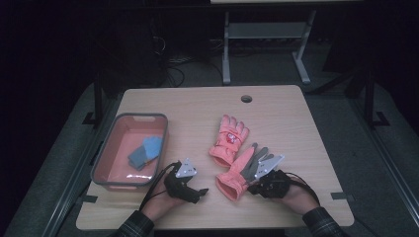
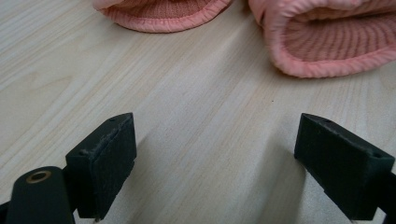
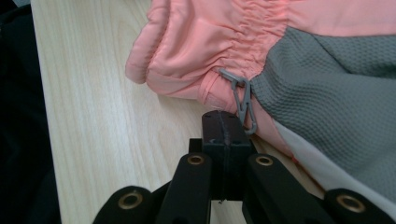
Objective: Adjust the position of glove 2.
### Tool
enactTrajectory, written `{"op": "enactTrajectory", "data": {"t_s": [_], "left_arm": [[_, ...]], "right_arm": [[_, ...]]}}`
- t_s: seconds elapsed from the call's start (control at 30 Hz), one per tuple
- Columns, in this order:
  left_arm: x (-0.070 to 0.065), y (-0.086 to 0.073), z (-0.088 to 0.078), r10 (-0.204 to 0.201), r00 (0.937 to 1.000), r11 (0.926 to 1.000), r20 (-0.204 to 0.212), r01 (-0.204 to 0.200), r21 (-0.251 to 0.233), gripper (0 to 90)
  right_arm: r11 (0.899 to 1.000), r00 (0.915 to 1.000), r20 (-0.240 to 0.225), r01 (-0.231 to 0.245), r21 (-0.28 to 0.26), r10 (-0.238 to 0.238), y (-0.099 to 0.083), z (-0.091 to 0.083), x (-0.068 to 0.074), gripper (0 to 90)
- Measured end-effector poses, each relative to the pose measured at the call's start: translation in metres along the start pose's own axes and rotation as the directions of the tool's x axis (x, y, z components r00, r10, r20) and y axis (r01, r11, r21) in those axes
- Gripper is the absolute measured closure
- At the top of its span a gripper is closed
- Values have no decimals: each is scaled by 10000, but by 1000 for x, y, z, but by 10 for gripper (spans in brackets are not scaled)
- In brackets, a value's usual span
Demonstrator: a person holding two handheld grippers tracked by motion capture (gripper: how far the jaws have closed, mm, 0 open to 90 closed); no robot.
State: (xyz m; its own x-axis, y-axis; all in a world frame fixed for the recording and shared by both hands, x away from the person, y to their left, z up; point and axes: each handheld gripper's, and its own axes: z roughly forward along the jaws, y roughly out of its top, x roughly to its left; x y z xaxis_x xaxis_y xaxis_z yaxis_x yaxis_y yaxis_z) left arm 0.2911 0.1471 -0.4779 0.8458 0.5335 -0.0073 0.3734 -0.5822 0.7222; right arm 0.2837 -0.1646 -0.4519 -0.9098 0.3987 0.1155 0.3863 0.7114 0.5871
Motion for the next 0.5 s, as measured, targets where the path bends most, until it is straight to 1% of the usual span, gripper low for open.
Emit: {"op": "enactTrajectory", "data": {"t_s": [0.03,0.07,0.13,0.2,0.23,0.27,0.3,0.33,0.37,0.4,0.43,0.47,0.5], "left_arm": [[0,0,0,-3,10000,10000,1,3,3,122],[0,0,0,9,10000,10000,7,-9,0,122],[0,0,0,10,10000,10000,12,-10,-2,122],[0,0,0,15,10000,10000,16,-15,0,122],[0,0,0,43,10000,10000,24,-44,46,122],[0,0,0,45,10000,10000,27,-45,38,122],[0,0,0,57,10000,10000,29,-57,30,122],[0,0,0,55,10000,10000,29,-55,23,122],[0,0,0,60,10000,10000,28,-60,19,122],[0,0,0,62,10000,10000,28,-62,18,122],[0,0,0,71,10000,10000,34,-71,16,122],[1,0,0,72,10000,10000,41,-72,12,122],[1,0,0,84,10000,10000,49,-84,15,122]], "right_arm": [[9999,9999,-40,119,15,-119,1,2,-1,900],[10000,9999,-100,85,10,-85,2,3,-1,900],[9999,9998,-75,159,39,-158,3,4,-2,900],[10000,10000,-74,65,-30,-65,0,2,-1,900],[9999,10000,-37,-63,-146,63,-1,1,-1,900],[9998,9999,72,-77,-158,78,-4,-2,-1,893],[9996,9998,114,-152,-239,155,-7,-5,-2,868],[9981,9987,164,-483,-383,489,-11,-9,-2,827],[9973,9981,247,-554,-474,566,-14,-12,-4,814],[9955,9965,333,-753,-578,773,-18,-16,-5,793],[9945,9950,501,-832,-642,865,-21,-19,-7,762],[9915,9906,790,-1052,-768,1112,-26,-25,-9,725],[9901,9886,941,-1096,-878,1178,-29,-28,-11,702]]}}
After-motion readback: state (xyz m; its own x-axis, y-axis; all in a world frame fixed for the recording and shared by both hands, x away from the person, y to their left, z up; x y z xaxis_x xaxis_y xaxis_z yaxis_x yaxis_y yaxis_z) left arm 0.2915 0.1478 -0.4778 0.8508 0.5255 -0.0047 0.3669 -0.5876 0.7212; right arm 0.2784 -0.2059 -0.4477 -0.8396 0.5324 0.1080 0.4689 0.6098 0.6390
